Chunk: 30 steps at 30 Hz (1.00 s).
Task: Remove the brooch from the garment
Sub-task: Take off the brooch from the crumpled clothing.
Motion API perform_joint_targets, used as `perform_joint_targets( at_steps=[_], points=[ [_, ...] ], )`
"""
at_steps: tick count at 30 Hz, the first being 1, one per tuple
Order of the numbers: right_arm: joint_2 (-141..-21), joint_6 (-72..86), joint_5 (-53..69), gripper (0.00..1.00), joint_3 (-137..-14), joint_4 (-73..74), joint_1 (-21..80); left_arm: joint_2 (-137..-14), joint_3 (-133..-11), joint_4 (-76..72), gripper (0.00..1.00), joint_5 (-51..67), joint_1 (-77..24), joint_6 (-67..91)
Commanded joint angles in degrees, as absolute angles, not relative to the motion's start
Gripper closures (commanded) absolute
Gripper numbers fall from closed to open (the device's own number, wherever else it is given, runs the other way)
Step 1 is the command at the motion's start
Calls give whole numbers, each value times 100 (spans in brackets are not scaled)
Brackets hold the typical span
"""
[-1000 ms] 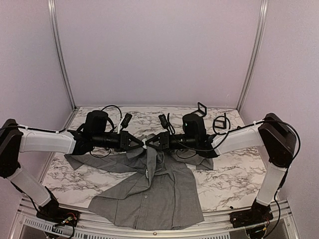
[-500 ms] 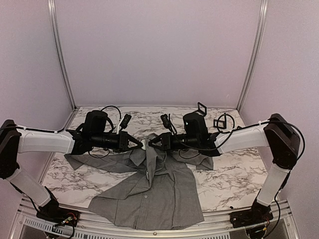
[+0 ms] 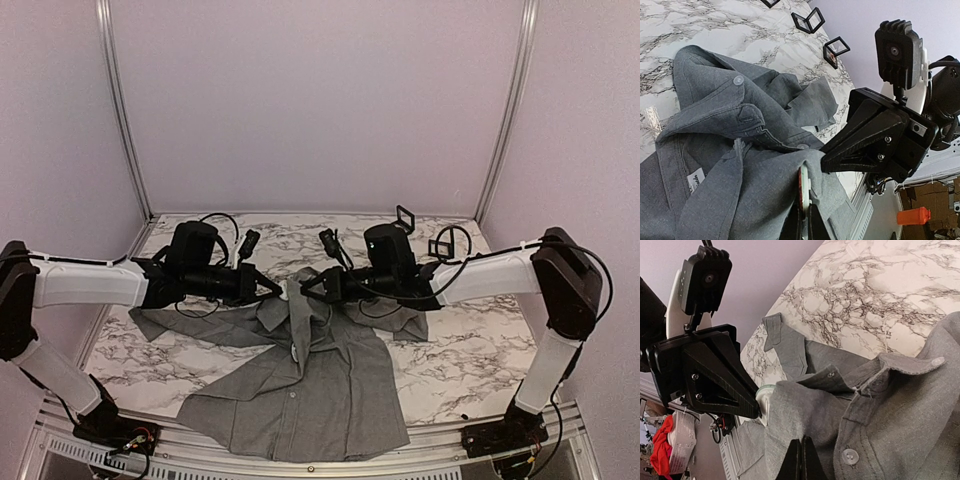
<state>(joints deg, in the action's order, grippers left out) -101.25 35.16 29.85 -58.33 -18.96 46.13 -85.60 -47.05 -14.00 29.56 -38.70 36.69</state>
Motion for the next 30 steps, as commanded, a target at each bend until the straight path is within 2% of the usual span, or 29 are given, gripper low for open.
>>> perform_joint_targets(
  at_steps=[1, 17, 22, 30],
  points=[
    [-10159, 3250, 3007, 100, -6138, -1598, 4732, -8352, -4852, -1195, 100, 2535, -3798, 3688],
    [-10126, 2946, 2706, 100, -6304, -1125, 4812, -8182, -5033, -966, 100, 2550, -3597, 3467],
    [-9982, 2900, 2550, 87, -6299, -1067, 4808, -8122, -5203, -767, 100, 2726, -3577, 3200],
    [-9727, 2894, 2446, 57, -6187, -1178, 4774, -8106, -5417, -625, 100, 2944, -3560, 2979]
  ],
)
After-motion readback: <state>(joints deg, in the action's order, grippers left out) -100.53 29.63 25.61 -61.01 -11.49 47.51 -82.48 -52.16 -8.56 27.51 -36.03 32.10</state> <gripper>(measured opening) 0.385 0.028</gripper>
